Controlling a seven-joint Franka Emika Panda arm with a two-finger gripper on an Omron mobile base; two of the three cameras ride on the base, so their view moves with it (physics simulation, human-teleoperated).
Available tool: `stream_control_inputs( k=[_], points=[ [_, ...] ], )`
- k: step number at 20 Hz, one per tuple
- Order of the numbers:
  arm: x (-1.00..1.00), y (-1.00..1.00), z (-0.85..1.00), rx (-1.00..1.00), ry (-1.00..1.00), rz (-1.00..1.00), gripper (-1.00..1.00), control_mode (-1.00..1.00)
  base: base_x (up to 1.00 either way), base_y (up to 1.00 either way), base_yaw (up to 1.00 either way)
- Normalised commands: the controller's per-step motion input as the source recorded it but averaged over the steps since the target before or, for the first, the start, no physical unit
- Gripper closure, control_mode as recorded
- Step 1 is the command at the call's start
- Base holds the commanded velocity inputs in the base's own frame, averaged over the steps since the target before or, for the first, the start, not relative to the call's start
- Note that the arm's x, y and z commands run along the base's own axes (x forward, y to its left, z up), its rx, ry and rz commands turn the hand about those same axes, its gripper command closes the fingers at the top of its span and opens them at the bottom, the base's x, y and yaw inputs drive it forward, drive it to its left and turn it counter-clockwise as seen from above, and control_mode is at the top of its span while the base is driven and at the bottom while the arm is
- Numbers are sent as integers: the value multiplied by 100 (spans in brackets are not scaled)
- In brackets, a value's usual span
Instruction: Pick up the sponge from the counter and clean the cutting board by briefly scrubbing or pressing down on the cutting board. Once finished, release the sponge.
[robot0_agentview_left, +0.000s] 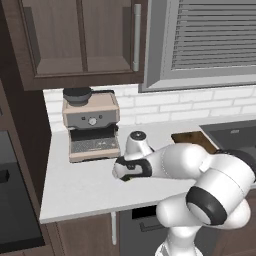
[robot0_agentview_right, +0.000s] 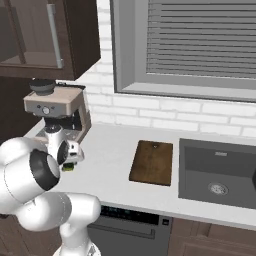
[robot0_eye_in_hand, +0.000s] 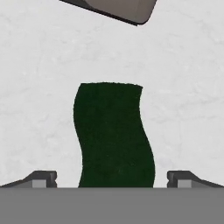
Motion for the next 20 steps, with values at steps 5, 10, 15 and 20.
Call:
stream_control_inputs(
  k=[5, 10, 15, 20],
  points=[
    [7, 7, -29, 0, 0, 0, -100, -100, 0, 0, 0],
    [0, 7, -41, 0, 0, 0, 100, -100, 0, 0, 0],
    [0, 0, -54, 0, 0, 0, 100, -100, 0, 0, 0],
    [-24, -5, -20, 0, -4, 0, 100, -100, 0, 0, 0]
  ],
)
